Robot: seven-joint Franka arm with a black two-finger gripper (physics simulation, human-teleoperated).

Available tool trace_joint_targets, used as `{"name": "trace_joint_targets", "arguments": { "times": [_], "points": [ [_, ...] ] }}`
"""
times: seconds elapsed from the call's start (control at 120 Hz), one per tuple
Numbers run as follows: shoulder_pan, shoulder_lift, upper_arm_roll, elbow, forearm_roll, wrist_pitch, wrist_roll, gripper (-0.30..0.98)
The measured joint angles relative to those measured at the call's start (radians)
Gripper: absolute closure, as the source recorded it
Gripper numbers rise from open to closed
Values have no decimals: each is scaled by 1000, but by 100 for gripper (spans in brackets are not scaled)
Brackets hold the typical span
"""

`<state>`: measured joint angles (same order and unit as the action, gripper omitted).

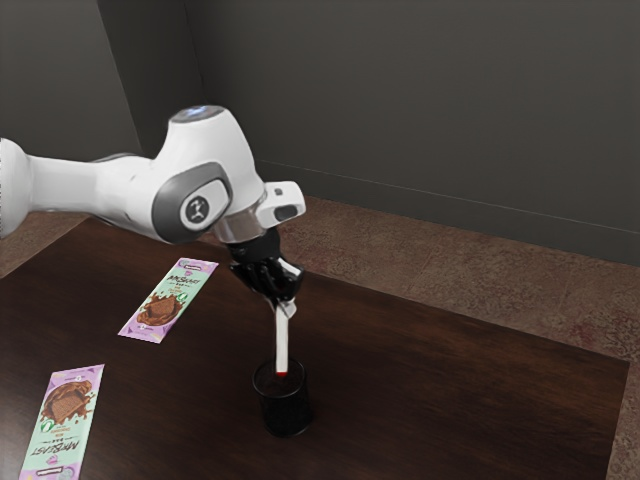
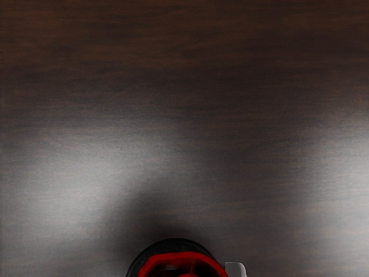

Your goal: Put the marker into the pen holder.

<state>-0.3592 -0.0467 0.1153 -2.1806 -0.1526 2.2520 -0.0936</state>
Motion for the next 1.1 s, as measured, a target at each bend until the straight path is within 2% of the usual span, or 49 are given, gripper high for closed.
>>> {"name": "trace_joint_targets", "arguments": {
  "times": [0.475,0.75,0.9,0.967,1.033,1.1],
  "points": [
    [-19,51,7,-4,53,70,-36,75],
    [-27,10,-3,-68,79,79,-61,74],
    [-36,-5,-9,-73,87,74,-62,44],
    [-41,-19,-12,-54,118,64,-67,32],
    [-54,10,-5,143,177,-5,-68,24],
    [-73,72,23,369,198,-119,-57,17]
  ]
}}
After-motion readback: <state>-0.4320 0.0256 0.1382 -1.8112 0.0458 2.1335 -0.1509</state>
